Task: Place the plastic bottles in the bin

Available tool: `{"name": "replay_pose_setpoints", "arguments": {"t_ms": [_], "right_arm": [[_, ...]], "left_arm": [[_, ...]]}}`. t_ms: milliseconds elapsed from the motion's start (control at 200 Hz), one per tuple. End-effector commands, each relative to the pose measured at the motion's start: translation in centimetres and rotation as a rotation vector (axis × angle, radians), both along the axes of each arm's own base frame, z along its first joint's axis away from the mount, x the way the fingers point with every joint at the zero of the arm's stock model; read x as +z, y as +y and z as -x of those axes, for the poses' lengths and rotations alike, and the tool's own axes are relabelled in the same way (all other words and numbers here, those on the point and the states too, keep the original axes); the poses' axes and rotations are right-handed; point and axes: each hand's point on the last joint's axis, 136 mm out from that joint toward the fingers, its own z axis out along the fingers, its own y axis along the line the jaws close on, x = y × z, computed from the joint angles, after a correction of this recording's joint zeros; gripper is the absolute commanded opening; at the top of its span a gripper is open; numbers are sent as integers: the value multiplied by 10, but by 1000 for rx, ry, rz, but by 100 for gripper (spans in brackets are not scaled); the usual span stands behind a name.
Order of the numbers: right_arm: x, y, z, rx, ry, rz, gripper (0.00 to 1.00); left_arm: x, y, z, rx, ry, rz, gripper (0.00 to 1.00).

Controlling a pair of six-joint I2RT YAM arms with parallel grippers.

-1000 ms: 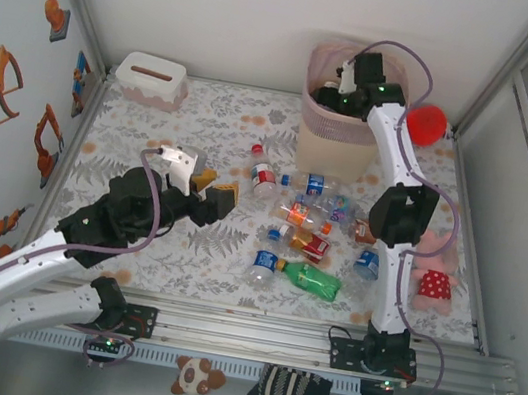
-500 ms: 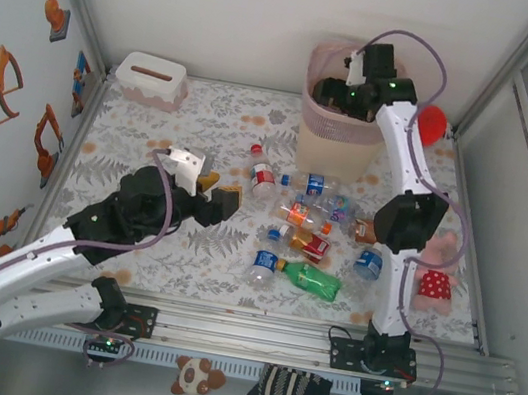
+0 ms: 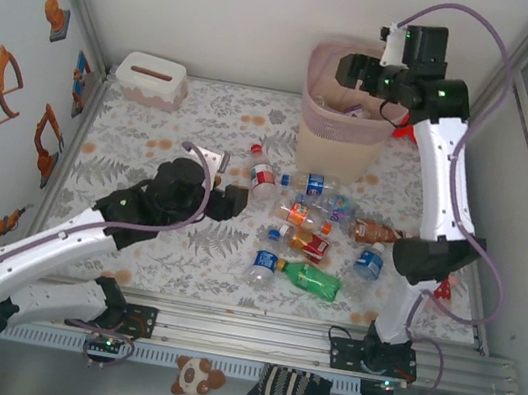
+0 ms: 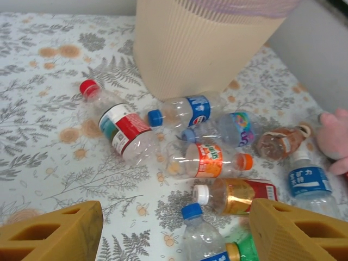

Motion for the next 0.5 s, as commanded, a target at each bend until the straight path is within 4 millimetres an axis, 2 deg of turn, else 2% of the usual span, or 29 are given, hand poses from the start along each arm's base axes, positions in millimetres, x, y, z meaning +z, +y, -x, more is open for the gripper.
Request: {"name": "replay_pose_setpoints", "arguments": {"t_ms": [0, 245, 496], "right_arm": [[12, -17, 25, -27, -17, 35, 86], [12, -40, 72, -76, -18, 71, 86], [-12, -67, 121, -164, 1, 81, 85]], "left_arm": [[-1, 3, -12, 58, 35, -18, 71], [-27, -19, -37, 60, 166, -29, 72], [-68, -32, -72, 135, 326, -30, 72]]}}
